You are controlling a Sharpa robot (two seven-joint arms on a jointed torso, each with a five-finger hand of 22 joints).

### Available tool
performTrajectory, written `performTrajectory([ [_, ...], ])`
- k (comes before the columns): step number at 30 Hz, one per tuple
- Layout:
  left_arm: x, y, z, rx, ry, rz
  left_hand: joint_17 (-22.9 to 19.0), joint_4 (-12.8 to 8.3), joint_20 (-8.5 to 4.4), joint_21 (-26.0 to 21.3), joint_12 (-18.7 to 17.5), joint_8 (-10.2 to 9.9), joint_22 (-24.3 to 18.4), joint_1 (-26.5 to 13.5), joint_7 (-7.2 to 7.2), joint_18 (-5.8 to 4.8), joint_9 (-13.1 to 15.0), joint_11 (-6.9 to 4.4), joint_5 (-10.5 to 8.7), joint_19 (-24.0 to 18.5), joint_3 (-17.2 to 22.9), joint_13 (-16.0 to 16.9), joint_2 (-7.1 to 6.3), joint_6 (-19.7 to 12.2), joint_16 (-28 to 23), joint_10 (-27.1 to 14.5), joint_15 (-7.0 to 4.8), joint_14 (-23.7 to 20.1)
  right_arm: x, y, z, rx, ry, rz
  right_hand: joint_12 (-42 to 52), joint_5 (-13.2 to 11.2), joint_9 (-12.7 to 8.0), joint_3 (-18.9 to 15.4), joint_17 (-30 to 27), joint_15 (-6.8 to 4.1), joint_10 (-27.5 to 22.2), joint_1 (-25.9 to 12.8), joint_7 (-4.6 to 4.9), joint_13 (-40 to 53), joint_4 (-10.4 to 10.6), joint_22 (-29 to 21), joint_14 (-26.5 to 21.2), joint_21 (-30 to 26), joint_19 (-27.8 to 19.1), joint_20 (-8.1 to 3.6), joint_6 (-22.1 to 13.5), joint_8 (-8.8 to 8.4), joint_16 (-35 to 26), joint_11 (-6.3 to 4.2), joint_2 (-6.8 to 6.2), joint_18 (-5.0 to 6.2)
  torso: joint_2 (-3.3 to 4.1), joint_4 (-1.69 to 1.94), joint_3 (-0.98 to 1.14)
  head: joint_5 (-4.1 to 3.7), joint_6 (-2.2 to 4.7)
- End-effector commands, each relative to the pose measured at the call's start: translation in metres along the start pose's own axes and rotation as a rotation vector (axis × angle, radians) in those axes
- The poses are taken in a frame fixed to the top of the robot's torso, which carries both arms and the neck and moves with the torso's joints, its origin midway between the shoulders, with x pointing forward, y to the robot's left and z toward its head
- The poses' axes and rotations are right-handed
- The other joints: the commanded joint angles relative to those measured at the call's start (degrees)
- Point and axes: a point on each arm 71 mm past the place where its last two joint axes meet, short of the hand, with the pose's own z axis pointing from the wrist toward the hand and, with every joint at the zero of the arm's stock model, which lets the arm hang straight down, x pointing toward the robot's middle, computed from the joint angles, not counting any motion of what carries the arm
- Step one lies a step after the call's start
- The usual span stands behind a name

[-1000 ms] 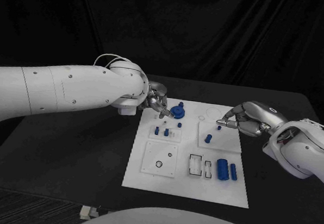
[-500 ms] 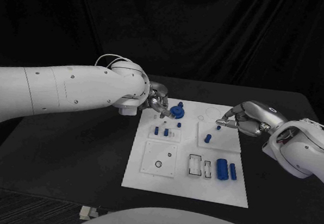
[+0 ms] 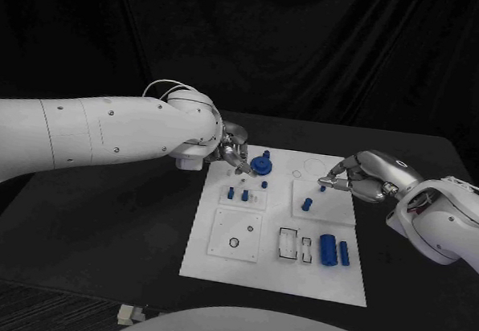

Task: Assemble the parts on the task board

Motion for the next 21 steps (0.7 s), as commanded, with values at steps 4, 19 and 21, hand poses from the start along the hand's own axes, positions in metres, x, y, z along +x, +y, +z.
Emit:
performTrajectory([
  [4, 0.007, 0.009, -0.001, -0.076, 0.076, 0.028, 15.1, -0.27, -0.55, 0.22, 0.15, -2.3, 12.03, 0.26, 0.05, -0.75, 0.24, -0.38, 3.3, 1.41, -0.34, 14.98, -0.17, -2.71, 0.15, 5.95, -0.53, 6.05, 0.001, 0.0, -0.002, -0.003, -0.012, 0.002, 0.11, 0.19, 0.09, -0.4, 15.1, 0.34, 5.98, 0.62, 0.16, 14.9, -0.06, 11.79, 6.02, 0.21, 0.84, 0.38, 0.41, 0.35, 0.34, 0.24, 0.19, 0.22, 0.01, 0.02, 0.01, 0.04, -0.01],
  [19, 0.012, 0.024, 0.0, -0.146, 0.115, 0.031, 15.1, -0.1, -0.4, 0.05, 0.15, -4.48, 11.96, 1.45, 0.39, -0.72, 0.0, -0.1, 10.91, 1.29, 0.3, 14.98, -0.39, -4.15, 0.15, 5.95, -0.32, 6.05, 0.003, -0.001, -0.002, 0.005, -0.004, 0.002, 0.11, 0.2, 0.09, -0.43, 14.98, 0.33, 5.98, 0.66, 0.16, 14.9, -0.07, 11.72, 5.98, 0.01, 0.75, 0.37, 0.42, 0.35, 0.25, 0.24, 0.21, 0.27, -0.01, 0.03, 0.01, 0.19, -0.01],
  [21, 0.014, 0.025, 0.001, -0.15, 0.119, 0.03, 15.1, -0.08, -0.4, 0.03, 0.15, -4.52, 11.96, 1.43, 0.41, -0.71, -0.02, -0.1, 10.97, 1.28, 0.31, 14.98, -0.39, -4.17, 0.15, 5.95, -0.32, 6.05, 0.003, -0.002, -0.002, 0.006, -0.003, 0.002, 0.11, 0.2, 0.09, -0.43, 14.98, 0.33, 5.98, 0.66, 0.16, 14.9, -0.07, 11.72, 5.98, 0.01, 0.75, 0.37, 0.42, 0.35, 0.25, 0.24, 0.21, 0.27, 0.0, 0.03, 0.01, 0.17, -0.01],
])
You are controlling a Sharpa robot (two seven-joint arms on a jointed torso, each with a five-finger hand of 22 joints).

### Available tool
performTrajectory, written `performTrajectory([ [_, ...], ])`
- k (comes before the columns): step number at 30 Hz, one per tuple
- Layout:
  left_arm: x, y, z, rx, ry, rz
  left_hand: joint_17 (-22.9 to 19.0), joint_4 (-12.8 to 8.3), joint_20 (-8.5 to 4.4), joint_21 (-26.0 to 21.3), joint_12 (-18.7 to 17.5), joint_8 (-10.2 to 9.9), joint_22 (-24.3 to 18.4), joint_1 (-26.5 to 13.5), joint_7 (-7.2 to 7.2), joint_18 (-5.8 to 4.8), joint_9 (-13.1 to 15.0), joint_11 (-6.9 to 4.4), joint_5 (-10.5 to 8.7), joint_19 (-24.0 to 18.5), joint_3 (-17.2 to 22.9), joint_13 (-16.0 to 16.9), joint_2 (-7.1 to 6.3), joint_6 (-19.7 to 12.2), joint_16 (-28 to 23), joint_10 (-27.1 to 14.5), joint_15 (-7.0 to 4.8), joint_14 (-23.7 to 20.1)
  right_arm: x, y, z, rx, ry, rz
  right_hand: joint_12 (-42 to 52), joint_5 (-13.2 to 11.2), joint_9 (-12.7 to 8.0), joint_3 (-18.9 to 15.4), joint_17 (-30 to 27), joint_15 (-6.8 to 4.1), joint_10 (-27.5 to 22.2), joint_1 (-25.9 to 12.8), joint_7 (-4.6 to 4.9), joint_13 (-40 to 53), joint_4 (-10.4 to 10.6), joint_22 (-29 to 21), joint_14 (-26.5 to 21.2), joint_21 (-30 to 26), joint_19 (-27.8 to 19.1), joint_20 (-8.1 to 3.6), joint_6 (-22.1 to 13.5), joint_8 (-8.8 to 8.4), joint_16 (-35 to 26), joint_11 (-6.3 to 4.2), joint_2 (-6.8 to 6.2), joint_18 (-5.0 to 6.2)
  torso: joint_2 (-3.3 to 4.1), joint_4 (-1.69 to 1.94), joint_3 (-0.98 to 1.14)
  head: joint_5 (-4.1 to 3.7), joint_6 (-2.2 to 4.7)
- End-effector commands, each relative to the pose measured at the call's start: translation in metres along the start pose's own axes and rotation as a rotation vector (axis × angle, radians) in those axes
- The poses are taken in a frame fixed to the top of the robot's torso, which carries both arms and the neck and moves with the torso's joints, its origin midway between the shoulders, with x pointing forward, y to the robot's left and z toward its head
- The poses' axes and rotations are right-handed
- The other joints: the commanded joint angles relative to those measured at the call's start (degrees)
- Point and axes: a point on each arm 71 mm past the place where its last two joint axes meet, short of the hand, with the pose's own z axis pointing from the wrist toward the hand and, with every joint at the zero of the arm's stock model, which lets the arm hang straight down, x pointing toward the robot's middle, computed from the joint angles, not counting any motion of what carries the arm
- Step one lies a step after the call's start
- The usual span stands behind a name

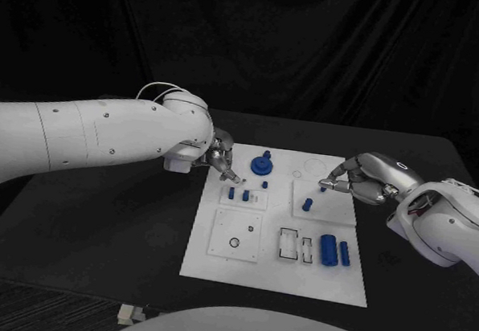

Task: Assemble the parts on the task board

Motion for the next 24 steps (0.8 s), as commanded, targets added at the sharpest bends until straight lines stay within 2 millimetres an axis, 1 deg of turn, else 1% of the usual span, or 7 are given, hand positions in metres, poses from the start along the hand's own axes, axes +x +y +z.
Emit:
performTrajectory([
  [1, 0.004, 0.002, 0.002, -0.02, 0.033, 0.012, 15.05, 0.0, -0.19, 0.0, 0.13, -0.34, 11.95, 0.38, -0.07, -0.71, -0.08, -0.09, 0.29, 1.06, 0.34, 14.93, 0.0, -0.39, 0.15, 5.95, -0.32, 6.06, 0.0, -0.001, -0.001, 0.004, -0.006, 0.0, -0.1, 0.21, 0.06, -0.27, 14.98, 0.25, 5.98, 0.44, 0.16, 14.95, 0.09, 11.73, 6.06, 0.02, 0.75, 0.37, 0.42, 0.35, 0.25, 0.24, 0.0, 0.27, 0.0, 0.0, 0.01, 0.04, -0.01],
  [6, 0.006, 0.004, 0.006, -0.029, 0.039, 0.007, 15.05, 0.19, -0.1, -0.13, 0.13, -1.51, 11.91, -0.16, 0.17, -0.68, -0.72, 0.09, 0.31, 0.99, 0.36, 14.93, 0.15, -0.7, 0.15, 5.95, -0.19, 6.06, 0.0, -0.001, -0.001, 0.006, -0.003, 0.0, -0.1, 0.22, 0.07, -0.27, 14.92, 0.24, 5.98, 0.47, 0.15, 14.95, 0.09, 11.71, 6.04, -0.06, 0.71, 0.37, 0.42, 0.35, 0.19, 0.24, 0.04, 0.29, 0.01, 0.01, 0.01, 0.12, -0.01],
  [9, 0.006, 0.005, 0.009, -0.029, 0.039, 0.002, 15.05, 0.15, 0.19, -0.23, 0.13, -4.45, 11.89, -0.95, 0.67, -0.68, -2.88, 0.43, -0.31, 0.92, 0.41, 14.93, 0.33, -0.51, 0.15, 5.95, 0.1, 6.06, 0.001, -0.001, -0.001, 0.007, -0.002, 0.0, -0.1, 0.22, 0.07, -0.27, 14.92, 0.24, 5.98, 0.47, 0.15, 14.95, 0.09, 11.71, 6.04, -0.06, 0.71, 0.37, 0.42, 0.35, 0.19, 0.24, 0.04, 0.29, 0.0, -0.01, 0.01, -0.02, -0.01],
  [12, 0.006, 0.005, 0.011, -0.026, 0.037, -0.003, 15.05, 0.19, 0.33, -0.36, 0.13, -6.04, 11.86, -1.41, 0.88, -0.64, -4.12, 0.67, -1.13, 0.85, 0.35, 14.93, 0.38, -0.13, 0.15, 5.95, 0.3, 6.06, 0.001, -0.001, -0.001, 0.008, -0.001, 0.0, -0.1, 0.22, 0.07, -0.27, 14.92, 0.24, 5.98, 0.47, 0.15, 14.95, 0.09, 11.71, 6.04, -0.06, 0.71, 0.37, 0.42, 0.35, 0.19, 0.24, 0.04, 0.29, -0.01, -0.01, 0.01, -0.09, -0.01],
  [16, 0.006, 0.005, 0.014, -0.016, 0.034, -0.009, 15.05, 0.26, 0.6, -0.47, 0.13, -7.84, 11.83, -2.8, 1.19, -0.62, -5.45, 0.96, -3.66, 0.78, -0.22, 14.93, 0.64, 0.75, 0.15, 5.95, 0.55, 6.06, 0.001, -0.001, -0.001, 0.01, 0.0, 0.0, -0.1, 0.23, 0.07, -0.28, 14.8, 0.24, 5.98, 0.5, 0.15, 14.95, 0.09, 11.68, 6.0, -0.14, 0.68, 0.36, 0.42, 0.35, 0.09, 0.24, 0.08, 0.31, 0.0, -0.02, -0.01, -0.03, -0.01],
  [21, 0.006, 0.002, 0.016, 0.004, 0.02, -0.017, 15.05, 0.33, 0.82, -0.71, 0.13, -9.09, 11.76, -4.6, 1.42, -0.57, -6.11, 1.19, -6.35, 0.65, -1.16, 14.93, 1.1, 1.31, 0.15, 5.95, 0.77, 6.06, 0.001, -0.002, -0.001, 0.011, 0.001, -0.001, -0.1, 0.24, 0.07, -0.29, 14.75, 0.24, 5.98, 0.51, 0.15, 14.95, 0.08, 11.64, 5.98, -0.27, 0.61, 0.36, 0.42, 0.35, 0.05, 0.24, 0.1, 0.34, -0.01, -0.05, 0.0, -0.02, -0.01],
  [24, 0.005, 0.001, 0.017, 0.017, 0.013, -0.021, 15.05, 0.33, 0.87, -0.9, 0.13, -9.34, 11.71, -5.01, 1.45, -0.52, -6.2, 1.24, -6.98, 0.54, -1.42, 14.93, 1.23, 1.45, 0.15, 5.95, 0.82, 6.06, 0.001, -0.002, -0.001, 0.012, 0.001, -0.001, -0.1, 0.24, 0.07, -0.29, 14.75, 0.24, 5.98, 0.51, 0.15, 14.95, 0.08, 11.64, 5.98, -0.27, 0.61, 0.36, 0.42, 0.35, 0.05, 0.24, 0.1, 0.34, 0.0, -0.03, 0.0, -0.06, -0.01],
])
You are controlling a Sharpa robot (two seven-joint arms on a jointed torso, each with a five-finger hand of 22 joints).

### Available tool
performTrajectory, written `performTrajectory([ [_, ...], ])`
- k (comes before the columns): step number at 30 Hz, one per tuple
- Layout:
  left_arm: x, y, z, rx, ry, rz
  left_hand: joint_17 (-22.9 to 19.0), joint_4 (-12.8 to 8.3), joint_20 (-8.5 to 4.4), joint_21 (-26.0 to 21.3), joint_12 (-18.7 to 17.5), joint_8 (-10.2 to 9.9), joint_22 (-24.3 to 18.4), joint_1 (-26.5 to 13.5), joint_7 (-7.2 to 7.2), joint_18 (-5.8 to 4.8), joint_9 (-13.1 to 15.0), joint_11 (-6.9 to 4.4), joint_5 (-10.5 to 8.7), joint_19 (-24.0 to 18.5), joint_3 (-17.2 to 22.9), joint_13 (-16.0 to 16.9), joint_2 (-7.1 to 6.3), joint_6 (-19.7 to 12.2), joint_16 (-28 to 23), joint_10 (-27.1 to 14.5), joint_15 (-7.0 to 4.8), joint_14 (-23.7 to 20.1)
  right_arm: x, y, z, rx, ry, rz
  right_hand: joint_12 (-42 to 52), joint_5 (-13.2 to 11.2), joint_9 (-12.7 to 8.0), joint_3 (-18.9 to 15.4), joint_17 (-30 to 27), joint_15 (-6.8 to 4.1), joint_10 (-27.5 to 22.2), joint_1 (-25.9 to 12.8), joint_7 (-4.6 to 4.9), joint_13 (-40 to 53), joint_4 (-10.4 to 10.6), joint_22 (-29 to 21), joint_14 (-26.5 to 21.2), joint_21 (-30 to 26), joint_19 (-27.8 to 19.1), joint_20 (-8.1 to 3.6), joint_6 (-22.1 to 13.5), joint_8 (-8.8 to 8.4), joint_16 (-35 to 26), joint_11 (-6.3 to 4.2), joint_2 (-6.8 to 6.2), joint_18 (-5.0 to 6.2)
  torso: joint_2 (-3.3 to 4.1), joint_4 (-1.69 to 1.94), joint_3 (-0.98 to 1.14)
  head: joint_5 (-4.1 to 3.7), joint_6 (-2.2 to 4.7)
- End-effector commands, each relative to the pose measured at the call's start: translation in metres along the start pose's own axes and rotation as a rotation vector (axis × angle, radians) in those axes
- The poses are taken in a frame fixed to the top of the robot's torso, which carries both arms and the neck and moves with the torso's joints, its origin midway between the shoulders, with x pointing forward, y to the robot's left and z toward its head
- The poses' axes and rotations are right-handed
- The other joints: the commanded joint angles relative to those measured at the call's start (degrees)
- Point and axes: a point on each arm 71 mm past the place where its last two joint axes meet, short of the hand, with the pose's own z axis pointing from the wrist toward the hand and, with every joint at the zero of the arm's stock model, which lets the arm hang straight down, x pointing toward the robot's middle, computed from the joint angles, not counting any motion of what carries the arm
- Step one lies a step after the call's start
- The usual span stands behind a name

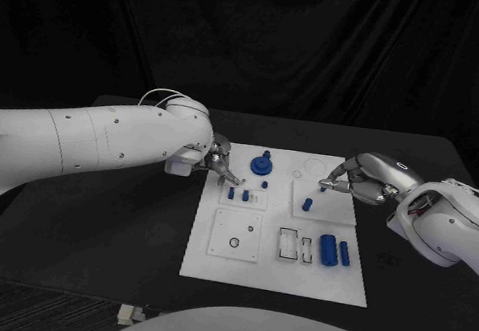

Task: Assemble the parts on the task board

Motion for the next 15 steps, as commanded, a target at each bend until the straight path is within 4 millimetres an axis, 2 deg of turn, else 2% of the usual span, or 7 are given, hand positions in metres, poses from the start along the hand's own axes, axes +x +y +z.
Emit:
performTrajectory([
  [1, -0.0006, -0.0047, 0.0003, 0.048, -0.015, -0.011, 15.07, -0.06, 0.43, -0.47, 0.14, -0.42, 11.68, -0.47, 0.0, -0.5, -0.11, 0.44, -0.36, 0.48, -0.42, 15.05, 0.01, 0.32, 0.15, 5.98, 0.4, 6.06, 0.0006, -0.0009, -0.0005, 0.009, 0.0, 0.0, -0.17, 0.25, 0.08, -0.29, 14.73, 0.24, 5.96, 0.55, 0.15, 14.87, 0.08, 11.61, 5.98, -0.4, 0.55, 0.36, 0.42, 0.34, 0.04, 0.24, 0.14, 0.37, 0.01, 0.0, 0.0, -0.06, -0.01],
  [11, -0.0006, -0.0049, 0.0002, 0.066, -0.018, -0.014, 15.07, -0.12, 0.51, -1.05, 0.14, -0.78, 11.52, -0.53, 0.06, -0.38, -0.21, 0.52, -0.44, 0.18, -0.45, 15.05, 0.35, 0.23, 0.15, 5.98, 0.49, 6.06, 0.0009, -0.0009, -0.0004, 0.011, 0.002, 0.0, -0.2, 0.26, 0.08, -0.3, 14.68, 0.24, 5.93, 0.57, 0.15, 14.84, 0.08, 11.6, 5.96, -0.42, 0.54, 0.36, 0.42, 0.34, -0.01, 0.24, 0.17, 0.37, 0.02, 0.0, 0.01, -0.02, -0.01],
  [15, -0.0002, -0.0064, 0.0007, 0.068, -0.011, -0.009, 15.07, -0.46, 0.57, -1.21, 0.14, -1.02, 11.48, 0.39, 0.02, -0.35, -0.24, 0.52, 0.15, 0.06, -0.16, 15.05, 0.46, 0.42, 0.15, 5.98, 0.54, 6.06, 0.0012, -0.0006, -0.0002, 0.01, 0.003, 0.0, -0.2, 0.26, 0.08, -0.3, 14.68, 0.24, 5.93, 0.57, 0.15, 14.84, 0.08, 11.6, 5.96, -0.42, 0.54, 0.36, 0.42, 0.34, -0.01, 0.24, 0.17, 0.37, 0.0, -0.01, -0.01, 0.12, -0.01],
])
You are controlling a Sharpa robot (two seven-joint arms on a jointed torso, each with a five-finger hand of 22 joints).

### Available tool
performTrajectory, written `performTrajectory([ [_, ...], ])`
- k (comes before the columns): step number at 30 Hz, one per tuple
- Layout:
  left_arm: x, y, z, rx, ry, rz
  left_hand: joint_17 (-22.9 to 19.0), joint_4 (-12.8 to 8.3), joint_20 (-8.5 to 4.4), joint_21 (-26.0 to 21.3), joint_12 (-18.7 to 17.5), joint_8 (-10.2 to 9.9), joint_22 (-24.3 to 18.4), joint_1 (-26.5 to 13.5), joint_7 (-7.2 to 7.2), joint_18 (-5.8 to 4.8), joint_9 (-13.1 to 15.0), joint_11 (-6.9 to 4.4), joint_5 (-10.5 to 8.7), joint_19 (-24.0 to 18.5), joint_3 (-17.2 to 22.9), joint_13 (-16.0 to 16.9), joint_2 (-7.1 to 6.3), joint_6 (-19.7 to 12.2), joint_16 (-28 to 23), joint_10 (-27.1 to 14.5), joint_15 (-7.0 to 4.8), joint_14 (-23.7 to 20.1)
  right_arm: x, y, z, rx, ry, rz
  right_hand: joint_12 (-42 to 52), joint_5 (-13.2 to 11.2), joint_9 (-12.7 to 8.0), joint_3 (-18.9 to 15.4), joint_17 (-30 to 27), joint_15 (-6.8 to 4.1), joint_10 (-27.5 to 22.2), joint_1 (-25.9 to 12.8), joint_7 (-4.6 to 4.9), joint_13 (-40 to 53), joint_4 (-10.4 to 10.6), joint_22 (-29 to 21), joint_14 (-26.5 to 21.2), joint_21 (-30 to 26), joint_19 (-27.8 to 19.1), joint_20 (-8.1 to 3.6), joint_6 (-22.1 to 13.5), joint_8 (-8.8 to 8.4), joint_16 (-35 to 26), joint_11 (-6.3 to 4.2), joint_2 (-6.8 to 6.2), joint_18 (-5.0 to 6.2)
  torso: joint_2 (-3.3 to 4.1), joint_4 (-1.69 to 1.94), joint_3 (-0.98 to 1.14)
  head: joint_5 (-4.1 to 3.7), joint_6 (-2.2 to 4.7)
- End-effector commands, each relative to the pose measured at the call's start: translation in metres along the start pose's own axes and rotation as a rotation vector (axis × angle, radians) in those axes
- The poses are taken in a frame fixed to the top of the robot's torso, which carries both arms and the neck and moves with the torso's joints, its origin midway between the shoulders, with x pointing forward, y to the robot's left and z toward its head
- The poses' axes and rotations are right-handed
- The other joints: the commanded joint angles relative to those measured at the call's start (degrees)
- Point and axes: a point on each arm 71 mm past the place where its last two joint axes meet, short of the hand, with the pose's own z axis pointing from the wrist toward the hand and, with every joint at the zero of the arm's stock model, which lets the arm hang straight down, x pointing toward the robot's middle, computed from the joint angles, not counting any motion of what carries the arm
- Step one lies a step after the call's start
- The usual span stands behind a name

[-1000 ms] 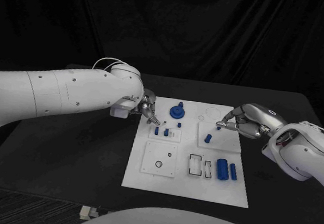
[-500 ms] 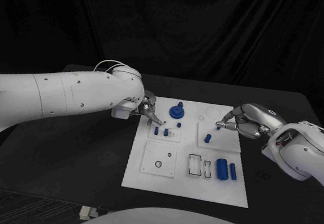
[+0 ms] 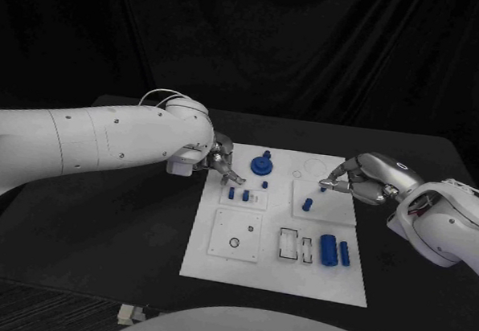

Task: Assemble the parts on the task board

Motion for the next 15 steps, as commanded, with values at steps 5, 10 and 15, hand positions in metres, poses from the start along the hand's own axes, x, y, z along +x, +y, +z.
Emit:
performTrajectory([
  [5, 0.0022, -0.0064, 0.0023, 0.03, 0.018, 0.008, 15.08, -0.67, 0.41, -0.51, 0.14, -0.76, 11.43, 2.06, -0.09, -0.3, -0.07, 0.5, 1.51, 0.12, 0.48, 15.06, 0.21, 0.58, 0.15, 5.98, 0.55, 6.06, 0.0013, -0.0004, -0.0002, 0.009, 0.003, 0.0, -0.36, 0.26, 0.08, -0.3, 14.68, 0.24, 5.93, 0.58, 0.15, 14.9, 0.08, 11.56, 5.97, -0.16, 0.54, 0.36, 0.42, 0.34, -0.01, 0.24, 0.17, 0.37, -0.01, 0.02, 0.0, 0.01, -0.01],
  [10, 0.0052, -0.0068, 0.0048, 0.022, 0.034, 0.013, 15.08, -0.84, 0.41, -0.65, 0.14, -1.11, 11.39, 3.27, -0.14, -0.27, -0.08, 0.47, 2.68, 0.03, 0.83, 15.06, -0.09, 0.7, 0.15, 5.98, 0.52, 6.06, 0.0014, -0.0008, -0.0005, 0.01, 0.004, 0.0, -0.4, 0.27, 0.08, -0.3, 14.57, 0.24, 5.9, 0.63, 0.15, 14.86, 0.07, 11.52, 5.93, -0.29, 0.48, 0.36, 0.43, 0.34, -0.1, 0.25, 0.24, 0.4, 0.01, 0.04, 0.0, -0.07, -0.01],
  [15, 0.0069, -0.0065, 0.0066, 0.014, 0.041, 0.014, 15.08, -0.86, 0.4, -0.69, 0.14, -1.27, 11.38, 3.81, -0.17, -0.26, -0.07, 0.43, 3.55, 0.0, 1.03, 15.06, -0.24, 0.87, 0.15, 5.98, 0.51, 6.06, 0.0015, -0.0017, -0.001, 0.012, 0.004, 0.0, -0.4, 0.27, 0.08, -0.3, 14.57, 0.24, 5.9, 0.63, 0.15, 14.86, 0.07, 11.52, 5.93, -0.29, 0.48, 0.36, 0.43, 0.34, -0.1, 0.25, 0.24, 0.4, 0.03, 0.0, 0.01, 0.02, -0.01],
])
